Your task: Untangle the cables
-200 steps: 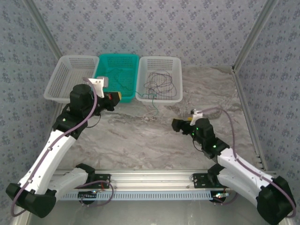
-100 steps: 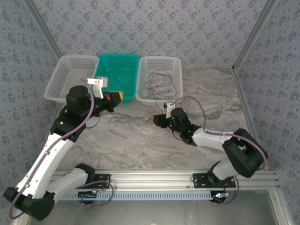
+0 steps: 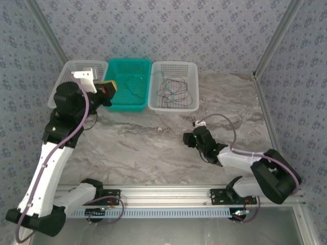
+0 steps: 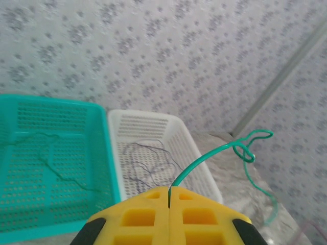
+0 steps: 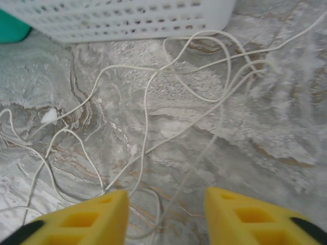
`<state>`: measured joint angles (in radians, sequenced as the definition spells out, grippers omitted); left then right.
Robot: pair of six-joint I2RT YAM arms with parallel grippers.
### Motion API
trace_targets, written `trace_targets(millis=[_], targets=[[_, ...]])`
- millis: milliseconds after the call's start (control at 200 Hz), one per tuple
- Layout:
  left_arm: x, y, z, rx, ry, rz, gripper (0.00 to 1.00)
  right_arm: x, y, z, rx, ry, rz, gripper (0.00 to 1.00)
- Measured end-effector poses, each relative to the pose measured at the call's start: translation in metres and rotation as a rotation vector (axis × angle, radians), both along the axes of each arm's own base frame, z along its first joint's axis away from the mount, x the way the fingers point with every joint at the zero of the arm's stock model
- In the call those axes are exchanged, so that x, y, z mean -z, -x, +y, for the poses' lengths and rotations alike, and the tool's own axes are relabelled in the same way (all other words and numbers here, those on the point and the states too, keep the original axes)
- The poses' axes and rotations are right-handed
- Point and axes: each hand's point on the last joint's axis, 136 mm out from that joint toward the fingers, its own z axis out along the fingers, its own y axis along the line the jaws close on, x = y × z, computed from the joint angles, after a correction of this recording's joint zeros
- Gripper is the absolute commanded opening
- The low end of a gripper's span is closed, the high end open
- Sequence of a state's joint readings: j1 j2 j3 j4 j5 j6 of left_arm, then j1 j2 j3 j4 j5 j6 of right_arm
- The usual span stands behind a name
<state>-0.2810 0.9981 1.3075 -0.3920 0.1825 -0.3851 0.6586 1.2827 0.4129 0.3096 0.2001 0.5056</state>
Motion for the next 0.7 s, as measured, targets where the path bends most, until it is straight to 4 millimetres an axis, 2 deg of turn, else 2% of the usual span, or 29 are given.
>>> trace_targets(millis=[80,140,315,470,540,635,700], targets=[[0.003,-0.025,0.016,-0.072,-0.016,0.009,0.0,-0.018,0.003,-0.002,-0.005,-0.021,-0.034,0.76],[0.009,-0.047,0.031,-0.135,-0.038,0.021,0.0,-0.035,0.006,-0.004,-0.006,-0.044,-0.064,0.81],[0.04,-0.103,0.079,-0.307,-0.083,0.078,0.0,-0.07,0.019,-0.016,0.001,-0.078,-0.126,0.86],[0.084,-0.15,0.118,-0.412,-0.068,0.164,0.0,-0.09,0.031,-0.029,0.016,-0.095,-0.162,0.86],[0.106,-0.168,0.123,-0.42,-0.053,0.198,0.0,-0.095,0.034,-0.033,0.022,-0.103,-0.172,0.87],[0.134,-0.191,0.117,-0.387,-0.023,0.239,0.0,-0.097,0.037,-0.037,0.031,-0.11,-0.171,0.87],[0.154,-0.205,0.111,-0.362,-0.007,0.274,0.2,-0.095,0.039,-0.038,0.032,-0.108,-0.162,0.87]])
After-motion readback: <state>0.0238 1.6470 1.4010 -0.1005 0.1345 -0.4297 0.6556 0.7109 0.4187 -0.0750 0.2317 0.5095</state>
